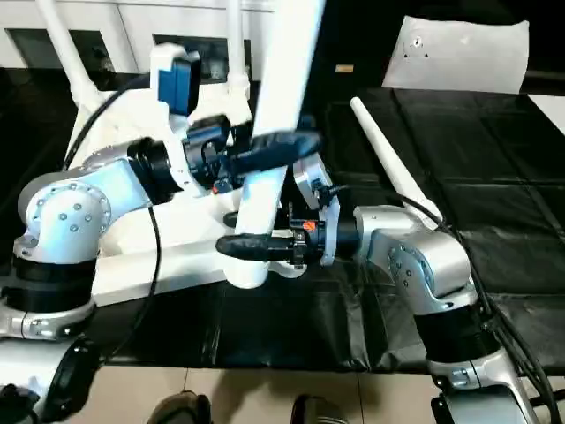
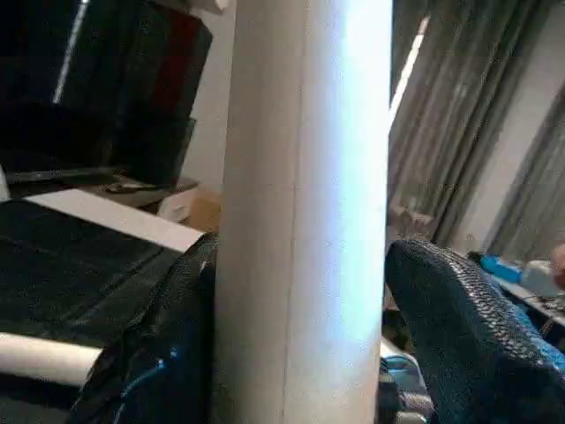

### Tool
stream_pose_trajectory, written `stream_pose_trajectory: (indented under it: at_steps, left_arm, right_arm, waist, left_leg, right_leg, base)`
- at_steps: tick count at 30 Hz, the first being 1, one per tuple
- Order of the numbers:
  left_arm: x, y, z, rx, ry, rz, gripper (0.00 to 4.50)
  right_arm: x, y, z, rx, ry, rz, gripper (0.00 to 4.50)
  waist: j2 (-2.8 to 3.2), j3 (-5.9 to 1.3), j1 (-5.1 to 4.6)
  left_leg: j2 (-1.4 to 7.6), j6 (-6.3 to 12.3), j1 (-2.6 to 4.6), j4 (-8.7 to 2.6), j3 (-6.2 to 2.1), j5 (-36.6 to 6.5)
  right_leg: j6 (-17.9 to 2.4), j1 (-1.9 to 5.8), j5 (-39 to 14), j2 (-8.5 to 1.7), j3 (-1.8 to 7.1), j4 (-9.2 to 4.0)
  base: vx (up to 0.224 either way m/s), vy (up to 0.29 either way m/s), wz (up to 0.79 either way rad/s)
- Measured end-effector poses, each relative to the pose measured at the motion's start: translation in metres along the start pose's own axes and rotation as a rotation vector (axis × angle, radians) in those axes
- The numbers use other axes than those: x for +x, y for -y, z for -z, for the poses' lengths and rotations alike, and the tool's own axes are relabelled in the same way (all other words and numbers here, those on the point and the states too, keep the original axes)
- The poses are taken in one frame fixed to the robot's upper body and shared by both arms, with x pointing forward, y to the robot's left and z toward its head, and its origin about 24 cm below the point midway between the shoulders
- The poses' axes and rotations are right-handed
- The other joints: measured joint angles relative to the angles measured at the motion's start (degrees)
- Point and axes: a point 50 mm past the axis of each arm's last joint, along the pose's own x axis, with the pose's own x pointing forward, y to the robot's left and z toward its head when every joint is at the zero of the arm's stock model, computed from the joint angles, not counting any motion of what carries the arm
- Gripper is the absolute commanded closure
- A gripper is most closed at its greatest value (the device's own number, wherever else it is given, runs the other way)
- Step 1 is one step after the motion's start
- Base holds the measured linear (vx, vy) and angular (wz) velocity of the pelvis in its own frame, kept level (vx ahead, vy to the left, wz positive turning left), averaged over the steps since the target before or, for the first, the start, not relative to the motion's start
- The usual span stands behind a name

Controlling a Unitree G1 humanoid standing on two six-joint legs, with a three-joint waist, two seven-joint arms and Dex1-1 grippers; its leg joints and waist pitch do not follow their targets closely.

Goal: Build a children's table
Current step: Pick table leg

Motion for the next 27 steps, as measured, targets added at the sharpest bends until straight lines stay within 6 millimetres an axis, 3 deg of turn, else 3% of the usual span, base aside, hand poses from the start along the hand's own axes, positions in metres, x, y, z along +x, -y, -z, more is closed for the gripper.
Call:
stream_pose_trajectory:
  at_steps: [6,12,17,21,24,27]
  left_arm:
    - [0.008,-0.002,-0.004,0.017,0.087,-0.068,0.68]
    - [0.017,0.001,-0.021,-0.061,0.411,-0.111,0.63]
    - [-0.002,-0.008,-0.032,-0.063,0.502,-0.214,0.63]
    - [-0.033,-0.014,-0.024,0.082,0.353,-0.403,0.63]
    - [-0.065,-0.02,0.012,0.155,0.075,-0.556,0.63]
    - [-0.071,-0.021,0.03,0.161,-0.04,-0.583,0.63]
  right_arm:
    - [0.007,0.007,0.005,-0.002,0.081,0.123,2.57]
    - [0.022,0.01,0.005,0.085,0.25,0.224,2.57]
    - [0.008,0.019,0.006,0.13,0.342,0.408,2.57]
    - [-0.008,0.023,0.013,0.046,0.254,0.602,2.57]
    - [-0.03,0.026,0.026,-0.022,0.112,0.78,2.57]
    - [-0.033,0.027,0.027,-0.037,0.086,0.84,2.57]
  waist:
    - [0.02,0.0,-0.04]
    - [0.02,-0.01,0.0]
    - [0.08,-0.01,-0.17]
    - [0.36,-0.18,-0.36]
    - [0.57,-0.28,-0.64]
    - [0.55,-0.27,-0.67]
  left_leg:
    - [0.0,0.0,-0.02,0.03,-0.01,0.0]
    - [0.0,0.0,-0.08,0.03,-0.08,-0.01]
    - [0.0,0.0,-0.07,0.03,-0.09,-0.01]
    - [0.0,-0.01,0.0,-0.07,-0.15,-0.01]
    - [-0.04,-0.02,-0.01,-0.16,-0.29,-0.02]
    - [-0.03,-0.05,-0.09,-0.15,-0.2,0.01]
  right_leg:
    - [0.0,0.0,0.0,0.0,-0.01,-0.01]
    - [0.0,-0.01,0.0,0.0,-0.09,-0.04]
    - [0.0,-0.01,0.0,0.01,-0.09,-0.05]
    - [0.06,0.03,-0.02,0.02,-0.07,-0.09]
    - [0.13,-0.03,-0.06,0.02,-0.01,-0.1]
    - [0.13,-0.05,-0.06,0.04,-0.04,-0.11]
  base:
    - [0.0,0.0,0.0]
    - [0.0,0.0,0.0]
    - [0.0,0.0,0.0]
    - [0.0,0.0,0.0]
    - [0.0,0.0,0.0]
    - [0.0,0.0,0.0]
